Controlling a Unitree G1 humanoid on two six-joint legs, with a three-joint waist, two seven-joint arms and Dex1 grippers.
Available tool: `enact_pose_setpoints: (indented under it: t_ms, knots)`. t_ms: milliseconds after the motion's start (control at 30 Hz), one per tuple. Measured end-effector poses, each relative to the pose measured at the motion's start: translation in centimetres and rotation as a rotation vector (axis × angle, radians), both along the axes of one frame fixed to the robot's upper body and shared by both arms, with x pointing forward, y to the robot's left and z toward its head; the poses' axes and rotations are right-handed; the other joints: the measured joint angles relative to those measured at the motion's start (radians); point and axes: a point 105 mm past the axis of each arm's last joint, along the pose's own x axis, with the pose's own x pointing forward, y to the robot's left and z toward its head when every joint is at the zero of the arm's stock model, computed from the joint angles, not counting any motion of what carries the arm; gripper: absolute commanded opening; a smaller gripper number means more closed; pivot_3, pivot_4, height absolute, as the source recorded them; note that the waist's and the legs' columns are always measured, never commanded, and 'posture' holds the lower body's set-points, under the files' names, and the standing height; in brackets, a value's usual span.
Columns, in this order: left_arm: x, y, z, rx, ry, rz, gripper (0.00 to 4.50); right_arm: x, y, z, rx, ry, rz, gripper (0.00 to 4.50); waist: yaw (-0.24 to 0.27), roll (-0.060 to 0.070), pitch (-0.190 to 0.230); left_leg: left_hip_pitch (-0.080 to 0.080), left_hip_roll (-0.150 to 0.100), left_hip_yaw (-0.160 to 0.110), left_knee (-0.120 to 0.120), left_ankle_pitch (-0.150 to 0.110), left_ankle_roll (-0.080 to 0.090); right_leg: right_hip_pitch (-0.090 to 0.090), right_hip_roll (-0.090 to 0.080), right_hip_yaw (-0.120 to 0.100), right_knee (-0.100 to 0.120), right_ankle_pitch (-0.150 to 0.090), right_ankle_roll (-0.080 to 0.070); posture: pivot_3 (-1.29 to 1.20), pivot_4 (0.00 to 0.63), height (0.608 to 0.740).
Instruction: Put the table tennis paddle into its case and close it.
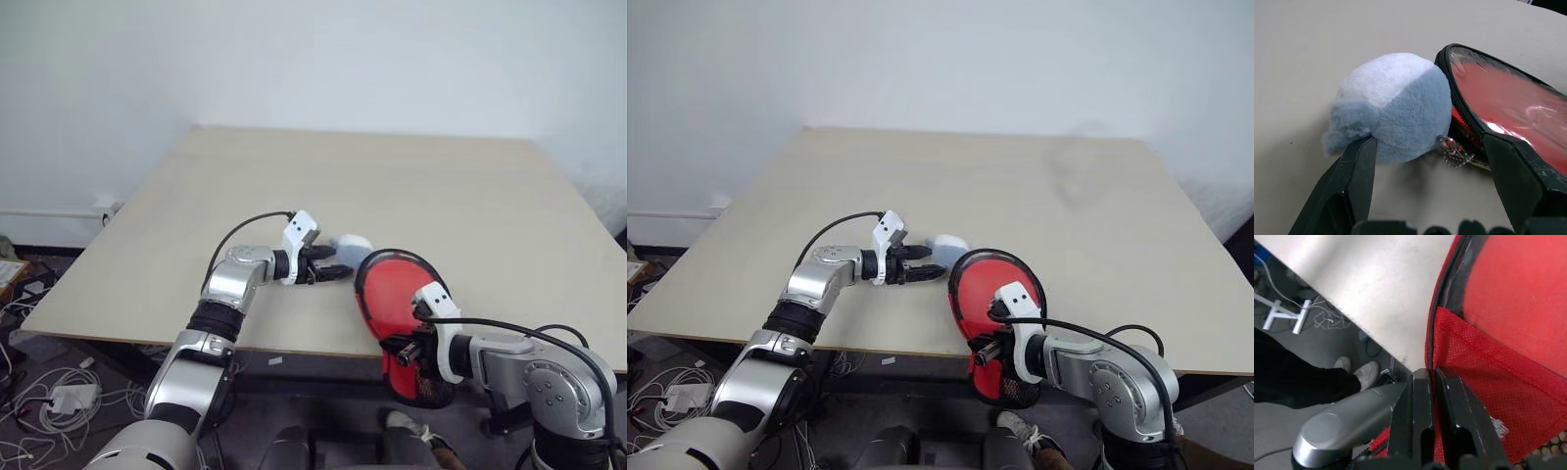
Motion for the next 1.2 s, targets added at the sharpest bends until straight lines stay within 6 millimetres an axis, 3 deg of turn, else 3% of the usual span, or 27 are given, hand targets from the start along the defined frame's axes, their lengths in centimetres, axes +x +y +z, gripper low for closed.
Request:
enact_pose_setpoints:
  t_ms: [133,333,567,767,900,1067,1200]
  knots:
    - [0.2,0.0,0.1,0.002,-0.003,-0.005,3.58,0.5,-0.7,0.4,-0.010,-0.017,-0.014,2.36,0.001,0.000,0.000,0.000,0.000,0.000,0.000,0.000,0.000,0.000,0.000,0.000,0.000,0.000,0.000,0.00,0.000,0.740]
    - [1.7,0.5,1.5,0.012,-0.049,0.022,3.58,2.5,-2.0,3.2,0.027,-0.162,-0.053,4.41,0.001,0.000,0.000,0.000,0.000,0.000,0.000,0.000,0.000,0.000,0.000,0.000,0.000,0.000,0.000,0.00,0.000,0.740]
    - [3.0,1.0,2.2,0.010,-0.086,0.065,3.58,6.9,-2.6,5.5,0.111,-0.371,-0.222,4.41,0.000,-0.001,0.001,0.000,0.000,0.000,0.000,0.000,0.000,0.000,0.000,0.000,0.000,0.000,0.000,0.00,0.000,0.740]
    - [4.0,-0.2,1.7,0.014,-0.106,0.111,3.58,10.1,-4.1,2.4,0.056,-0.337,-0.421,4.41,0.018,-0.001,0.001,-0.001,-0.001,0.000,0.001,0.000,0.000,0.000,-0.001,0.000,0.000,0.000,0.000,0.00,0.000,0.740]
    - [3.8,-1.7,0.8,-0.003,-0.076,0.091,3.58,10.5,-4.0,1.5,0.025,-0.347,-0.425,4.41,0.024,-0.001,0.001,-0.001,-0.001,0.000,0.001,0.000,0.000,0.000,0.000,0.000,0.000,0.000,0.000,0.00,0.000,0.740]
    - [2.9,-5.0,0.0,-0.056,-0.029,0.035,3.58,10.7,-3.6,0.2,-0.003,-0.329,-0.410,4.41,0.023,-0.001,0.001,-0.001,-0.001,0.000,0.001,0.000,0.000,0.000,0.000,0.000,0.000,0.000,0.000,0.00,0.000,0.740]
    - [2.7,-6.2,0.0,-0.071,-0.026,0.022,3.58,10.6,-3.9,-0.7,-0.052,-0.321,-0.409,4.41,0.024,-0.001,0.001,-0.001,-0.002,0.000,0.001,0.000,0.000,0.001,0.000,0.000,0.000,0.000,0.000,0.00,0.000,0.740]
